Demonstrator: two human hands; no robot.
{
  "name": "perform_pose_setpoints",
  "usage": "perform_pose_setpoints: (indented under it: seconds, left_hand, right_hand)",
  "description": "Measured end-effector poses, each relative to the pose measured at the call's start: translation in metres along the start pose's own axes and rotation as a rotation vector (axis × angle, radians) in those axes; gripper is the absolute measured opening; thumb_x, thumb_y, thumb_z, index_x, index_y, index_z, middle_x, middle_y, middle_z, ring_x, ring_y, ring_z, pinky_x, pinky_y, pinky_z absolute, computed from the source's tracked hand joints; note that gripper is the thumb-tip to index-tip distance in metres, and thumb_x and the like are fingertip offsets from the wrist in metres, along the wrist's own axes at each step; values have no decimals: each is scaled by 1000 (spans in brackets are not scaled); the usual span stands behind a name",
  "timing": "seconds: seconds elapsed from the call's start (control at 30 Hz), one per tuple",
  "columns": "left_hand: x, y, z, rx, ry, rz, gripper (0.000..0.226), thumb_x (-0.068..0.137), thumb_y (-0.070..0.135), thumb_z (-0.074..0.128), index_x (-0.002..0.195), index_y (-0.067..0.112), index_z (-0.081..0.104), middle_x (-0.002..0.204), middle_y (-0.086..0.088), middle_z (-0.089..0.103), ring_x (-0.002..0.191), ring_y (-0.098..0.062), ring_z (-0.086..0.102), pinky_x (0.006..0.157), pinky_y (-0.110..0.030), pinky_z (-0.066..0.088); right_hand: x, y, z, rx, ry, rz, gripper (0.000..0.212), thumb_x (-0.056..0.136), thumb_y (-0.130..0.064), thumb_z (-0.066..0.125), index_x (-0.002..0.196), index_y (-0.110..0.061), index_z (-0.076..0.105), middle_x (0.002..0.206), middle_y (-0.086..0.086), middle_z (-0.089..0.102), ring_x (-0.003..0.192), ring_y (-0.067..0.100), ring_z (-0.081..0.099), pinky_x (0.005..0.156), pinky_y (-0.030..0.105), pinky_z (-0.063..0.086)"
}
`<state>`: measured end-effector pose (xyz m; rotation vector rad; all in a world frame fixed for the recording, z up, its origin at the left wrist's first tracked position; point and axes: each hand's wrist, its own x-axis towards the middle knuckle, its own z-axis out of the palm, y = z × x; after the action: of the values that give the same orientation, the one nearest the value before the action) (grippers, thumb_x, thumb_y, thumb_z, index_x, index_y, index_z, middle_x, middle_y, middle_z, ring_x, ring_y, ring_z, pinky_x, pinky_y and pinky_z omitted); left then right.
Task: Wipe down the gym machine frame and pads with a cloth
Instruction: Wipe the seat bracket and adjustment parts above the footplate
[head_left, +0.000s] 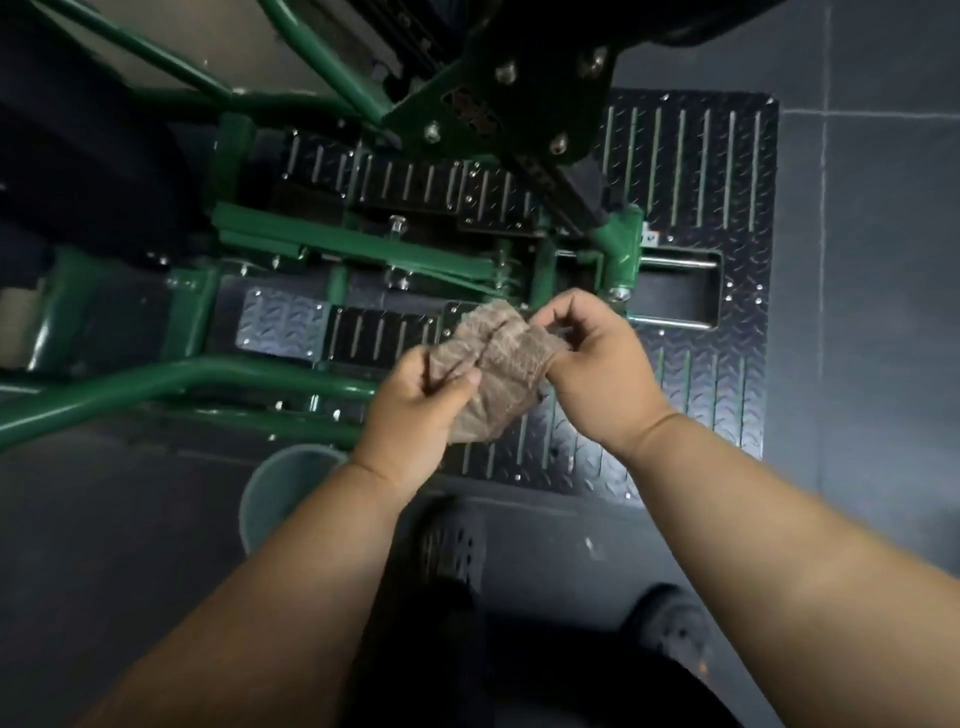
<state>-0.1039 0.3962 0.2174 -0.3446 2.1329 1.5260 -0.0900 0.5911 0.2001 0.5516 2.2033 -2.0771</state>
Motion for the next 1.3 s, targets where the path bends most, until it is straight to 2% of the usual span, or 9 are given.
perform_pose_setpoints:
  seconds: [0.27, 0.43, 0.53, 0.63, 0.7, 0.77, 0.87, 1.0, 1.3]
  left_hand:
    - [-135, -1, -103, 233, 244, -102, 38, 86, 54, 74, 85, 17, 65, 80, 0, 72, 80, -18, 69, 75, -43, 56]
    - [-204, 7, -146, 421, 405, -20, 36, 80, 39, 75, 65, 18, 49, 61, 1, 56, 61, -20, 57, 59, -38, 48]
    - [-227, 7, -170, 711, 346, 116, 34, 71, 43, 69, 67, 27, 39, 66, 9, 47, 75, -30, 55, 66, -40, 43]
    - [-235, 6, -191, 766, 266, 267, 25, 70, 41, 72, 74, 30, 50, 75, 11, 51, 90, -27, 55, 75, -38, 37]
    - [-240, 5, -208, 734, 177, 278, 27, 70, 37, 78, 76, 28, 53, 81, 9, 53, 89, -26, 55, 78, -40, 40]
    - [-249, -1, -235, 743, 113, 220, 30, 69, 33, 84, 79, 25, 57, 85, 4, 57, 87, -27, 56, 77, -40, 43]
    - [-267, -14, -277, 754, 112, 187, 28, 73, 33, 86, 90, 27, 64, 84, 11, 53, 89, -21, 55, 79, -36, 43]
    - [-284, -48, -324, 670, 130, 68, 27, 82, 32, 81, 105, 35, 68, 88, 16, 57, 90, -11, 60, 80, -33, 53]
    - [-261, -101, -362, 218, 290, -350, 19, 93, 20, 75, 102, 34, 65, 92, 9, 75, 85, -7, 72, 74, -28, 57]
  right_hand:
    - [-98, -69, 62, -217, -259, 127, 28, 92, -1, 69, 84, -28, 66, 87, 12, 69, 60, 12, 54, 56, 29, 45]
    - [-131, -119, 83, -502, -332, 100, 41, 86, 6, 61, 84, -34, 66, 103, -6, 61, 87, 14, 62, 79, 29, 50]
    - [-145, -146, 107, -612, -464, 36, 53, 85, 2, 65, 123, -37, 66, 123, -5, 56, 108, 19, 61, 93, 29, 49]
    - [-159, -159, 149, -806, -750, -119, 87, 84, -16, 72, 153, -55, 37, 161, -1, 32, 148, 23, 33, 123, 37, 30]
    - [-168, -160, 174, -968, -864, -155, 73, 80, -36, 75, 143, -61, 48, 168, -4, 22, 151, 18, 24, 127, 40, 21]
    - [-181, -154, 195, -989, -875, -182, 37, 70, -55, 69, 106, -56, 68, 159, -5, 42, 149, 17, 34, 124, 41, 28]
    - [-195, -143, 215, -930, -797, -174, 22, 65, -58, 61, 74, -38, 60, 109, -8, 70, 113, 16, 63, 101, 36, 48]
    - [-212, -137, 236, -933, -705, 21, 20, 74, -44, 67, 80, -30, 54, 73, -9, 63, 70, 11, 59, 69, 32, 50]
    - [-183, -105, 255, -751, -584, 236, 19, 87, -10, 71, 91, -28, 68, 76, -8, 71, 60, 4, 63, 54, 11, 44]
